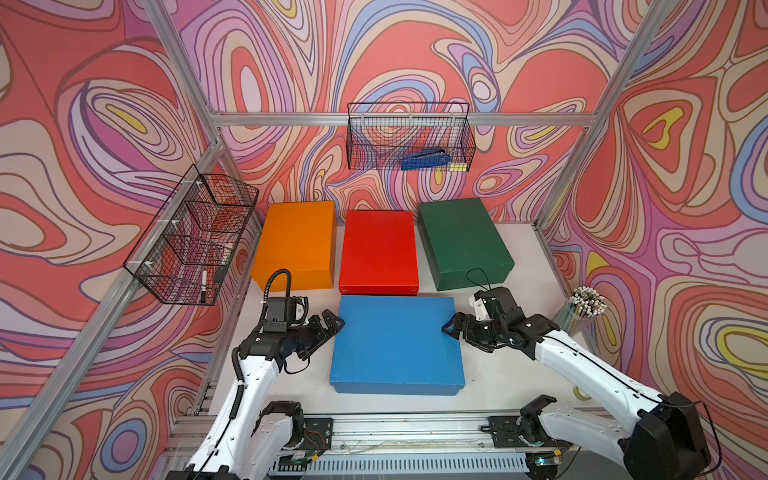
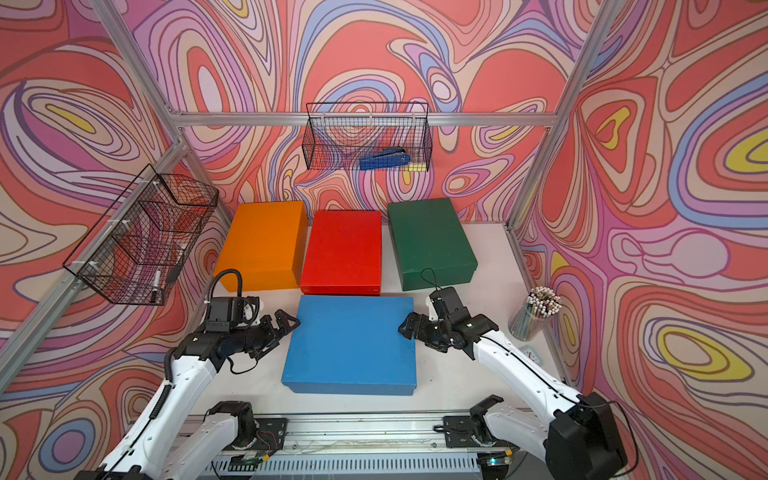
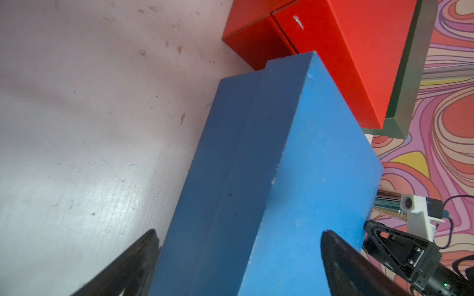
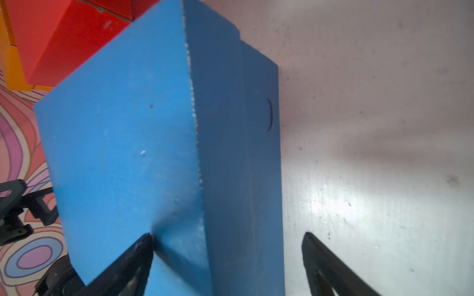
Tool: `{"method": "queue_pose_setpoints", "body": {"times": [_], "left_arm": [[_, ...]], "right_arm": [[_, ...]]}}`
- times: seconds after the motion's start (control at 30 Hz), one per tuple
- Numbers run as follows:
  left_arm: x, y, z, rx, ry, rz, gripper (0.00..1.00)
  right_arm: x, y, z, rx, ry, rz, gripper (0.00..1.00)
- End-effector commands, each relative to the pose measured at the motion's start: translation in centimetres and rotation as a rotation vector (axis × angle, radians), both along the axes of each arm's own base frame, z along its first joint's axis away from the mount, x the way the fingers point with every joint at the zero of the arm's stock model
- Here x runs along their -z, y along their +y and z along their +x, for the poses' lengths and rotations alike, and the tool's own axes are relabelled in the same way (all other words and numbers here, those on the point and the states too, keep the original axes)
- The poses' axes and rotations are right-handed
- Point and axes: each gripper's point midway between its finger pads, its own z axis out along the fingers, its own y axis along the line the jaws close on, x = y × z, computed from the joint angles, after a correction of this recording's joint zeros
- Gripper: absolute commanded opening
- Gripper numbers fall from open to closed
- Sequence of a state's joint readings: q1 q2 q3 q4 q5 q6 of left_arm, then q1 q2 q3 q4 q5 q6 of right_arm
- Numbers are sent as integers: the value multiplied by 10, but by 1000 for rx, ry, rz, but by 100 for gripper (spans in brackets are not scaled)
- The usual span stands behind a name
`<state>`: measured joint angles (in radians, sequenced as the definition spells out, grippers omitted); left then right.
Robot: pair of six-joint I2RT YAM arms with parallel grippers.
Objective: Stack the shoeboxes
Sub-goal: Pick up the shoebox from the center of the board.
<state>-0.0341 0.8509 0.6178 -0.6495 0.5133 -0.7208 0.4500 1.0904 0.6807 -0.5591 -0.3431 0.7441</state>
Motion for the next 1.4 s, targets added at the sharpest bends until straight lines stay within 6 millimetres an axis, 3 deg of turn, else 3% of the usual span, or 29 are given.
{"method": "queue_pose_setpoints", "body": {"times": [0.0, 0.2, 0.23, 0.6, 0.83, 0.87, 1.07, 1.37], "left_arm": [[1, -8, 0, -22, -2, -71, 100], [10, -16, 12, -26, -9, -124, 100], [22, -17, 8, -29, 16, -127, 100], [23, -35, 16, 23, 2, -136, 95], [22, -44, 15, 40, 7, -125, 89], [7, -47, 23, 45, -31, -132, 87], [-5, -54, 22, 56, -49, -142, 71], [-30, -57, 14, 55, -88, -145, 70]], "right_arm": [[-5, 14, 3, -3, -16, 92, 91], [1, 19, 6, -14, -17, 107, 90], [1, 19, 6, -15, -17, 113, 90], [4, 28, 5, -27, -11, 166, 87], [-10, 35, 4, -49, -36, 193, 83], [-12, 36, 4, -52, -39, 196, 82], [-20, 42, 2, -76, -40, 213, 73], [-52, 50, -3, -97, -76, 243, 69]]}}
